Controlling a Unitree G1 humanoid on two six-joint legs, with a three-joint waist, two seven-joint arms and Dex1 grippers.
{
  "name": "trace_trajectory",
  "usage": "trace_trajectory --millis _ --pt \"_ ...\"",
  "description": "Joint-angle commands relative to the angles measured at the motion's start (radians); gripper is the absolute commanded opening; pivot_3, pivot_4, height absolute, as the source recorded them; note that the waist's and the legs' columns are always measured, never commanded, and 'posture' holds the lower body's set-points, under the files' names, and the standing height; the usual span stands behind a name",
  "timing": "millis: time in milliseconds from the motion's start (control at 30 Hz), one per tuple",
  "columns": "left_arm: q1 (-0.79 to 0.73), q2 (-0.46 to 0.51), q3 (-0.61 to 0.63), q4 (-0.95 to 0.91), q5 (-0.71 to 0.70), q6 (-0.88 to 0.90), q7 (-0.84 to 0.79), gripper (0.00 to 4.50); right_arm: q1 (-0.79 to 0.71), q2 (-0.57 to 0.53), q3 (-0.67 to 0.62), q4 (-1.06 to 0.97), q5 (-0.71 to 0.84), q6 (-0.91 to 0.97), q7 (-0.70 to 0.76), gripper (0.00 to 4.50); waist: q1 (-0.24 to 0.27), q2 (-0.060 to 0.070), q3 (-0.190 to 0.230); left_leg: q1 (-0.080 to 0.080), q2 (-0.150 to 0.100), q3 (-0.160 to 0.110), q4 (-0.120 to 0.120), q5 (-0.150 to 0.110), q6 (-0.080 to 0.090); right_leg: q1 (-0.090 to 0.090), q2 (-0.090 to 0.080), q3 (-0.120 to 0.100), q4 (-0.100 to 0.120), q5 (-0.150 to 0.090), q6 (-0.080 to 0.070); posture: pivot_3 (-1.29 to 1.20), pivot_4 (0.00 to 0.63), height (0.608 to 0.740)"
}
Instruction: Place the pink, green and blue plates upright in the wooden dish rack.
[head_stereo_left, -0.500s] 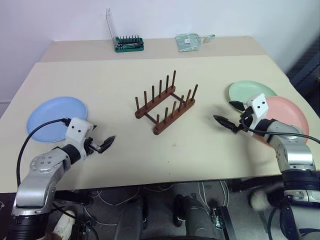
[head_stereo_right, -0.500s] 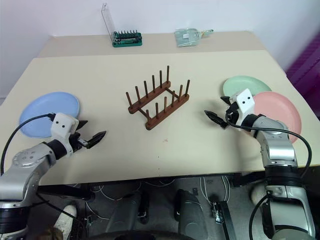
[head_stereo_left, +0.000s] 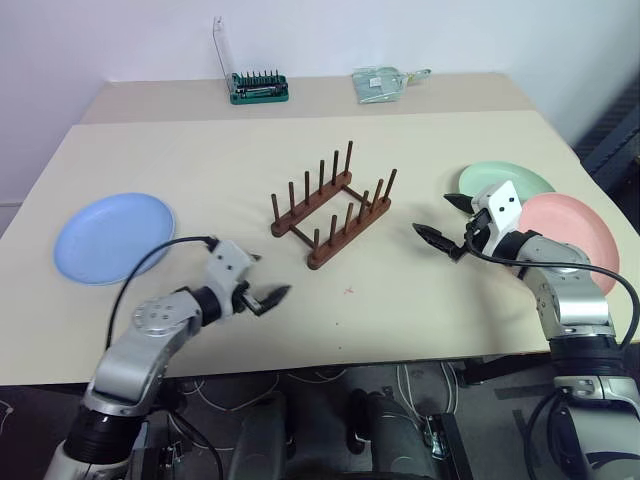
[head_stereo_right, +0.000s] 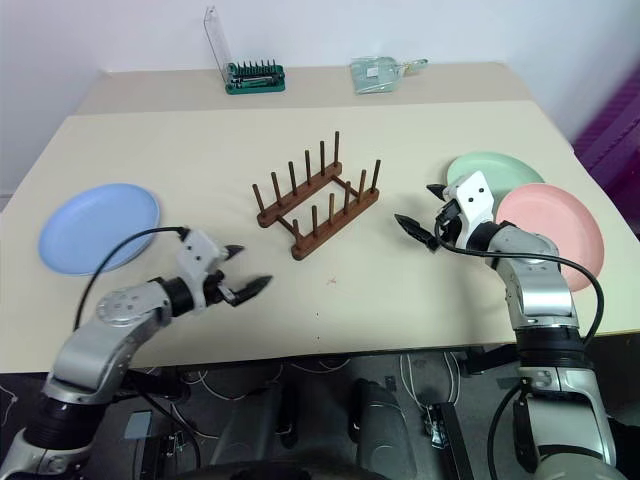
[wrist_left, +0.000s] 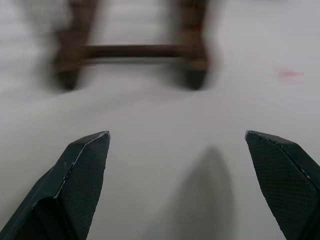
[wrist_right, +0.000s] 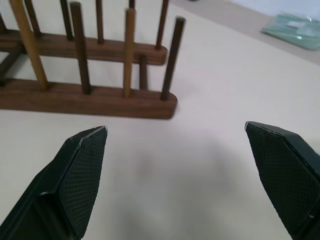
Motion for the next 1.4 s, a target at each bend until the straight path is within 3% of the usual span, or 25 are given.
trace_trajectory --millis 33,100,167,333,433,600,633,800,933,1167,1333,1367,1400 --pt "-0.069 -0.049 -0.124 0.072 0.069 -0.049 -0.012 4.46 0.02 0.002 -0.025 -0.063 0.013 0.005 -0.021 4.5 0.004 0.001 0.0 0.0 0.0 0.0 0.0 0.0 0.0 0.0 0.0 0.0 0.0 0.0 0.0 0.0 0.15 0.73" --pt "-0.135 -0.097 -0.199 0.186 0.166 -0.083 0.039 4.46 0.037 -0.005 -0.042 -0.084 0.025 0.017 -0.025 4.5 0.01 0.001 -0.001 0.0 -0.001 -0.001 0.001 0.0 0.0 0.001 0.0 0.0 0.0 0.0 0.0 0.0 0.15 0.73" --pt "-0.191 -0.172 -0.196 0.304 0.201 -0.104 0.108 4.46 0.066 -0.009 -0.054 -0.117 0.028 0.033 -0.037 4.5 0.026 0.003 -0.002 0.001 -0.001 -0.001 0.001 0.0 0.0 0.002 0.0 0.0 0.0 0.0 0.0 0.0 0.15 0.73" --pt "-0.247 -0.253 -0.172 0.447 0.177 -0.198 0.072 4.46 0.126 -0.005 -0.07 -0.203 0.034 0.069 -0.069 4.5 0.027 0.004 -0.003 0.001 -0.001 -0.001 0.003 0.0 0.0 0.003 0.0 0.0 0.0 0.0 0.0 0.0 0.15 0.73" --pt "-0.28 -0.289 -0.166 0.511 0.165 -0.236 0.048 3.56 0.162 -0.012 -0.076 -0.209 0.027 0.057 -0.069 4.5 0.03 0.006 -0.005 0.001 -0.001 -0.002 0.003 0.0 0.0 0.005 0.0 -0.001 0.0 0.0 -0.001 0.0 0.15 0.73" --pt "-0.283 -0.279 -0.145 0.512 0.172 -0.262 0.012 1.01 0.16 -0.003 -0.065 -0.195 0.015 0.043 -0.082 4.5 0.025 0.006 -0.005 0.001 -0.001 -0.002 0.004 0.0 0.001 0.004 0.0 -0.001 0.0 0.0 -0.001 0.0 0.15 0.73" --pt "-0.288 -0.269 -0.151 0.517 0.18 -0.275 -0.005 0.72 0.159 -0.004 -0.06 -0.189 0.011 0.037 -0.081 4.5 0.026 0.006 -0.005 0.001 -0.001 -0.002 0.004 0.0 0.001 0.004 0.0 -0.001 0.0 0.0 -0.001 0.0 0.15 0.73" --pt "-0.373 -0.193 -0.196 0.62 0.2 -0.442 -0.22 0.75 0.173 -0.057 0.021 -0.169 -0.075 -0.011 -0.025 4.5 0.028 0.006 -0.005 0.0 -0.001 -0.002 0.004 0.0 0.001 0.004 0.0 -0.001 0.0 -0.001 -0.001 0.0 0.15 0.73" --pt "-0.485 -0.2 -0.187 0.758 0.156 -0.49 -0.384 0.75 0.198 -0.084 0.033 -0.18 -0.089 -0.014 0.007 4.5 0.028 0.006 -0.005 0.0 -0.001 -0.002 0.004 0.0 0.001 0.003 0.0 -0.001 -0.001 -0.001 -0.001 0.0 0.15 0.73" --pt "-0.631 -0.25 -0.157 1.045 0.208 -0.621 -0.411 0.75 0.266 -0.089 0.01 -0.275 -0.096 0.008 -0.026 4.5 0.023 0.005 -0.005 -0.001 -0.002 -0.002 0.005 0.0 0.001 0.003 0.0 -0.001 0.0 0.0 0.0 0.0 0.15 0.73" --pt "-0.581 -0.205 -0.137 1.023 0.234 -0.576 -0.371 3.23 0.295 -0.091 -0.013 -0.313 -0.079 0.044 -0.036 4.5 0.024 0.005 -0.005 -0.001 -0.001 -0.002 0.005 0.0 0.001 0.002 0.0 -0.001 0.0 0.001 0.002 0.0 0.15 0.73" --pt "-0.546 -0.176 -0.128 0.971 0.225 -0.534 -0.382 3.29 0.294 -0.088 -0.018 -0.318 -0.07 0.06 -0.037 3.97 0.02 0.005 -0.005 -0.001 -0.001 -0.002 0.005 0.0 0.001 0.003 0.0 -0.001 0.0 0.001 0.002 0.0 0.15 0.73" --pt "-0.521 -0.157 -0.122 0.93 0.215 -0.501 -0.392 3.29 0.293 -0.086 -0.02 -0.321 -0.064 0.072 -0.038 3.77 0.013 0.005 -0.005 0.0 0.0 -0.001 0.004 -0.001 0.001 0.002 0.0 -0.001 0.0 0.001 0.002 0.0 0.15 0.73"
